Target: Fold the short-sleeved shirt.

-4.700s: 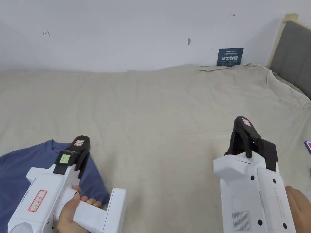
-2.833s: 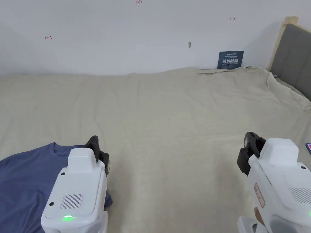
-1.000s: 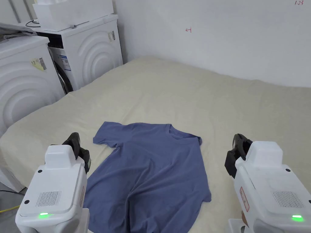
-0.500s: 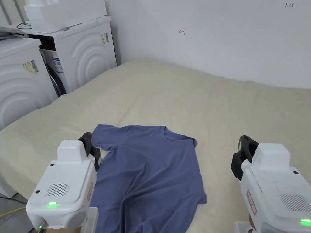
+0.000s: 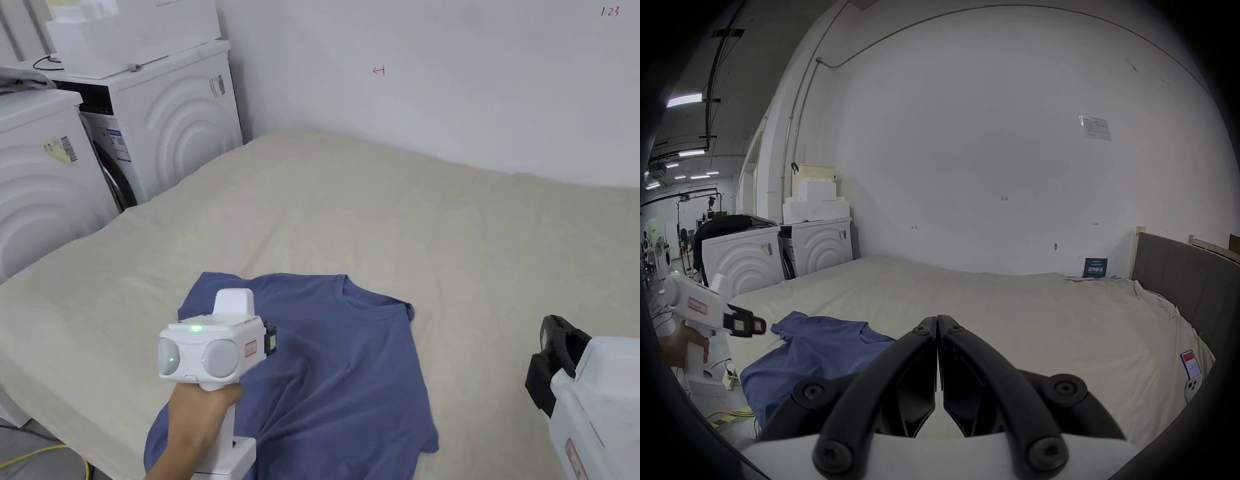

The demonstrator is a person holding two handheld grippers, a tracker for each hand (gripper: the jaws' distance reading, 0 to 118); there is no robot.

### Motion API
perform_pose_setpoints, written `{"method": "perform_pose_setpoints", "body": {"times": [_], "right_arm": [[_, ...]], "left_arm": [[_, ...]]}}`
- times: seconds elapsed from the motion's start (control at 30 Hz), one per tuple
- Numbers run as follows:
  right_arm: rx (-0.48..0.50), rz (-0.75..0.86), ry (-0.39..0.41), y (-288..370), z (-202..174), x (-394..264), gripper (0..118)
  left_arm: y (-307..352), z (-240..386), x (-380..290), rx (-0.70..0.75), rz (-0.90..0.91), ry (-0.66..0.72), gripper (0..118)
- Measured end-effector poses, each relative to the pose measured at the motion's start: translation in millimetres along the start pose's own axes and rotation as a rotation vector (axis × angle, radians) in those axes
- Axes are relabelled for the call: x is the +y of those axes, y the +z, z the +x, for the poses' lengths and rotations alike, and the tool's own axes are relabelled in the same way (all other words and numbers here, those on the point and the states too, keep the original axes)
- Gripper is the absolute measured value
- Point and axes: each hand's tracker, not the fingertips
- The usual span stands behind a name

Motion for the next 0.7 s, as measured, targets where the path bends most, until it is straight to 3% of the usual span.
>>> {"method": "perform_pose_setpoints", "body": {"times": [0.17, 0.3, 0.37, 0.63, 0.7], "right_arm": [[-0.027, -0.028, -0.001, -5, 11, -7, 0], [-0.048, -0.051, -0.005, -8, 22, -11, 0], [-0.059, -0.062, -0.003, -9, 27, -14, 0], [-0.086, -0.092, -0.016, -6, 47, -24, 0], [-0.089, -0.098, -0.016, -4, 50, -26, 0]], "left_arm": [[-53, 13, -2, -0.033, -0.166, 0.010, 13], [-89, 25, -7, -0.035, -0.312, -0.006, 78], [-103, 28, -12, -0.032, -0.364, 0.003, 96], [-123, 42, -32, 0.069, -0.446, -0.098, 99], [-126, 41, -35, 0.072, -0.458, -0.091, 94]]}}
